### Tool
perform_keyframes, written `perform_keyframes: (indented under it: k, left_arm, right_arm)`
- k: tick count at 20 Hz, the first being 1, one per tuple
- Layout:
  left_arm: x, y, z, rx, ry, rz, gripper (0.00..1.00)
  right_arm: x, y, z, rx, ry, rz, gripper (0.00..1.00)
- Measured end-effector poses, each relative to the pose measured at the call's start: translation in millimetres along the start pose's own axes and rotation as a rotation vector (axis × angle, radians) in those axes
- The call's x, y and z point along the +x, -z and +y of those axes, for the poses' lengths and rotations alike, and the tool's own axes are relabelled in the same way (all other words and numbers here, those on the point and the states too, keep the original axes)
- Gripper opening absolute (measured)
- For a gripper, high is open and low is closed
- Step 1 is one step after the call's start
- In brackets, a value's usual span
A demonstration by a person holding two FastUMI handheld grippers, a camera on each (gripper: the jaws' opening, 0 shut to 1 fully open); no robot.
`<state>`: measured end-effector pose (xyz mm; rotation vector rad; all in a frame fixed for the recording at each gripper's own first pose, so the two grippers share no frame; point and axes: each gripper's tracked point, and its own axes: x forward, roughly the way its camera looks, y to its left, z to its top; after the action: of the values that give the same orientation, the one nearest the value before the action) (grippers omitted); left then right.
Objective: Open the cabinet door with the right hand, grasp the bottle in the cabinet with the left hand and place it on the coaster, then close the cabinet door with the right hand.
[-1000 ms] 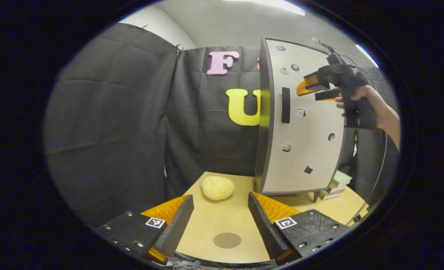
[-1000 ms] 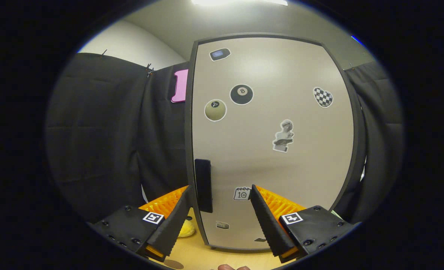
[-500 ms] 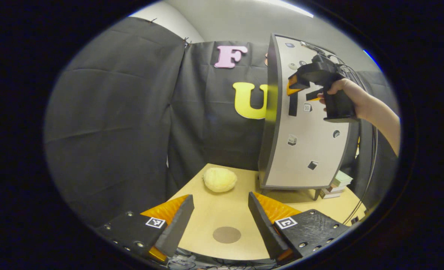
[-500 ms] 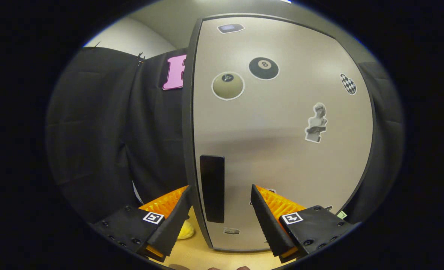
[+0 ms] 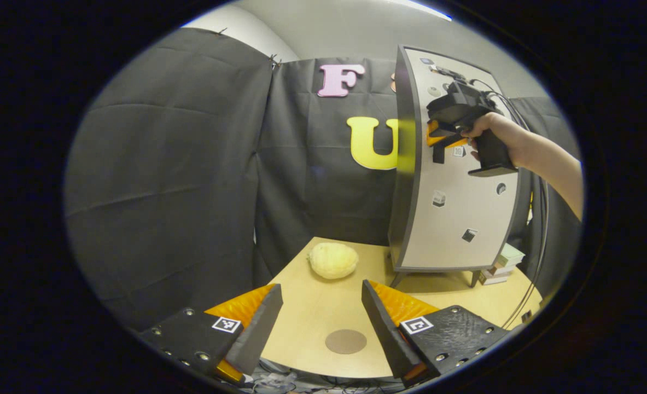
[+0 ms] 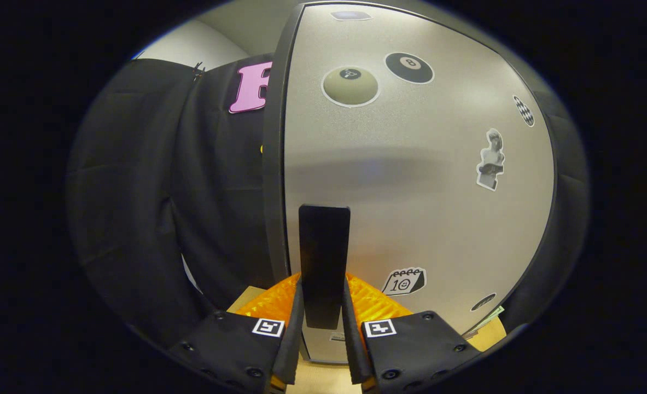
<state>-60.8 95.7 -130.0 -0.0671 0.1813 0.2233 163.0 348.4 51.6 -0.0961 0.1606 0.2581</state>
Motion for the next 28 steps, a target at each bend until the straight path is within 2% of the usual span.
perform_keyframes:
  k: [2, 4, 5, 8, 9, 10, 12, 16, 17, 19, 20, 21, 22, 23, 26, 28]
  left_arm:
    - [-1, -1, 0, -0.009, 0.004, -0.003, 0.87]
    - [-1, -1, 0, -0.011, 0.007, -0.004, 0.90]
    - [-1, -2, 0, -0.007, 0.006, -0.003, 0.90]
    - [-2, -2, 1, 0.022, 0.008, -0.011, 0.90]
    - [-3, -3, 0, 0.024, 0.013, -0.011, 0.93]
    - [-3, -3, -1, 0.019, 0.019, -0.011, 0.87]
    - [-4, -2, -2, 0.001, 0.034, -0.002, 0.90]
    - [-5, -4, -2, -0.002, 0.054, 0.004, 0.90]
    - [-5, -5, -2, 0.004, 0.056, 0.001, 0.87]
    - [-6, -8, -3, 0.012, 0.057, -0.006, 0.90]
    - [-7, -9, -3, 0.012, 0.052, -0.010, 0.87]
    - [-7, -12, -2, 0.008, 0.045, -0.014, 0.90]
    - [-6, -13, -1, 0.001, 0.039, -0.017, 0.87]
    - [-6, -14, -1, -0.007, 0.036, -0.018, 0.90]
    - [-7, -12, 0, -0.021, 0.033, -0.010, 0.87]
    - [-7, -12, 0, -0.021, 0.034, -0.009, 0.90]
  right_arm:
    - [-1, 0, 0, 0.008, 0.001, 0.008, 0.36]
    - [-1, 0, 0, 0.013, -0.001, 0.015, 0.35]
    - [1, 2, 0, 0.013, -0.004, 0.016, 0.30]
    - [0, 1, 1, -0.001, -0.029, 0.013, 0.26]
    - [2, 0, 2, -0.006, -0.038, 0.009, 0.20]
    - [0, 1, 2, -0.012, -0.050, 0.007, 0.21]
    - [-2, 2, 2, -0.031, -0.084, 0.009, 0.14]
    - [-14, 4, 3, -0.052, -0.130, 0.002, 0.14]
    - [-19, 4, 4, -0.054, -0.143, -0.001, 0.14]
    - [-28, 5, 6, -0.059, -0.173, 0.001, 0.14]
    - [-32, 6, 5, -0.066, -0.185, 0.003, 0.12]
    - [-36, 7, 5, -0.066, -0.197, 0.005, 0.14]
    - [-40, 8, 5, -0.064, -0.208, 0.004, 0.14]
    - [-44, 8, 4, -0.065, -0.219, 0.004, 0.14]
    - [-54, 12, -1, -0.064, -0.248, 0.001, 0.14]
    - [-59, 13, -6, -0.069, -0.259, -0.002, 0.14]
